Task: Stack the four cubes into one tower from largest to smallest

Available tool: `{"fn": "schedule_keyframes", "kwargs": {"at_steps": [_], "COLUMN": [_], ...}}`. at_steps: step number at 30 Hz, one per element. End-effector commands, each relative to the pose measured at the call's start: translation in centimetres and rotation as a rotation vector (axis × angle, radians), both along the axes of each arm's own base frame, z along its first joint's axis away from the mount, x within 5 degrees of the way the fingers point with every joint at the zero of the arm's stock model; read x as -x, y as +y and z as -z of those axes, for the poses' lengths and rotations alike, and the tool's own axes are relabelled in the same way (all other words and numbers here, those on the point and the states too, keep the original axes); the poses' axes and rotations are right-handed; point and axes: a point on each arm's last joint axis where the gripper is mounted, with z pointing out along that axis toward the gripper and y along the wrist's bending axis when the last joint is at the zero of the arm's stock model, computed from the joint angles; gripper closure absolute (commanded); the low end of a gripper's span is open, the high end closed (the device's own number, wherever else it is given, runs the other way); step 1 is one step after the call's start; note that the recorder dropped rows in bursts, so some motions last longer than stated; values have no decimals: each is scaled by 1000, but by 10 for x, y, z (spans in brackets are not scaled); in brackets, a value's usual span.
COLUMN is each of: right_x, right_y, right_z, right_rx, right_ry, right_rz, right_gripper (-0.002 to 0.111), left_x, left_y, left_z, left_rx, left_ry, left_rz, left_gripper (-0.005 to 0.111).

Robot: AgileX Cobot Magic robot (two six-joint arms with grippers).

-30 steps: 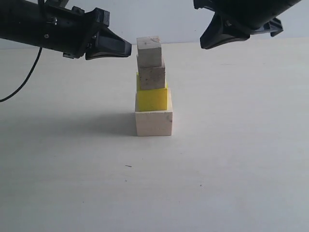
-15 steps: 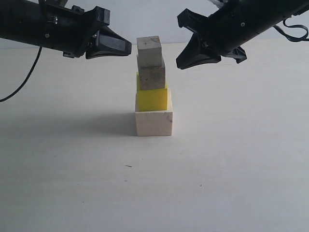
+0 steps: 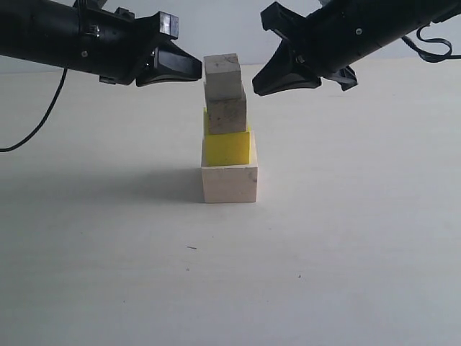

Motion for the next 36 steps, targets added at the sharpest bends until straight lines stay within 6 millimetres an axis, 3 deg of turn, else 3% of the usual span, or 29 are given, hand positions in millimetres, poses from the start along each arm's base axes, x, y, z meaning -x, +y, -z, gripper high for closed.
{"fn": "schedule_keyframes", "kwargs": {"at_steps": [1,36], "right_x": [-1,0], "right_y": [1,1], "right_z": [-5,-4], "right_rx": [-37,-33], "right_ry": [-18,-14], "right_rz": [-19,-27], "right_gripper": [108,108], "left_x": [-1,-2], "left_y": [-3,-4], "left_z": [6,5], "left_rx": [8,25], "left_ry": [24,15], "left_rz": [6,-8], "left_gripper": [107,107]}}
